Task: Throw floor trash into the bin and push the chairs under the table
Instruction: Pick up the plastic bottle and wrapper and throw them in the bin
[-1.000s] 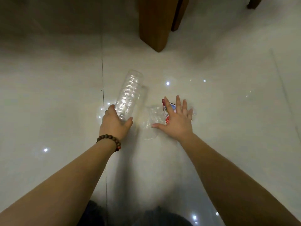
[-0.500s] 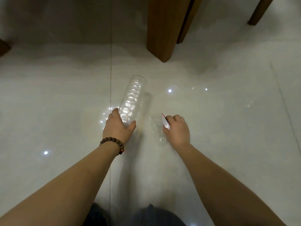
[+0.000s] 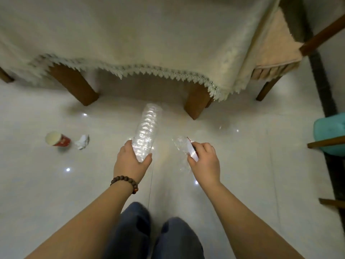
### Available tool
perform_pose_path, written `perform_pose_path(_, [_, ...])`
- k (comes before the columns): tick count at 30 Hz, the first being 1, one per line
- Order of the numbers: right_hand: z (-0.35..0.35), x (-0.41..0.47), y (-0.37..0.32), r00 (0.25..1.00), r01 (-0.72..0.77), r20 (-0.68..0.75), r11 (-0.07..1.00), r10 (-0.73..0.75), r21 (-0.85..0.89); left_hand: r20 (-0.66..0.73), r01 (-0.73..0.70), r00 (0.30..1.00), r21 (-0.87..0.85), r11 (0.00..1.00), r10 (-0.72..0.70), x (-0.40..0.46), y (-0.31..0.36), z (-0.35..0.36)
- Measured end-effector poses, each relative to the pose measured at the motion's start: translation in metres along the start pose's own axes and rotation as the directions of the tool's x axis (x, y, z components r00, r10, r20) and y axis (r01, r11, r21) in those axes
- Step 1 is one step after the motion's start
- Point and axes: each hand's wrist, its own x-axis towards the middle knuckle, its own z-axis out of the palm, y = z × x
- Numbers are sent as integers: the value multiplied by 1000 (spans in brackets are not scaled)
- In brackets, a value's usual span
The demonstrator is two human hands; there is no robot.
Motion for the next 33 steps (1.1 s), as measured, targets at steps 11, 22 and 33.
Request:
perform_pose_path(11, [-171, -61, -179, 959, 276, 80, 958, -270, -72, -255, 95, 960, -97, 991, -117, -121, 58, -227])
perform_pose_path(22, [-115, -83, -346, 812, 550, 229, 835, -536, 6, -496, 295, 775, -264, 918, -392, -170, -20, -346])
perform_pose_path(33, [48, -113, -571, 646, 705, 312, 701, -696, 104, -542, 422, 614, -389, 819, -574, -144, -199, -500])
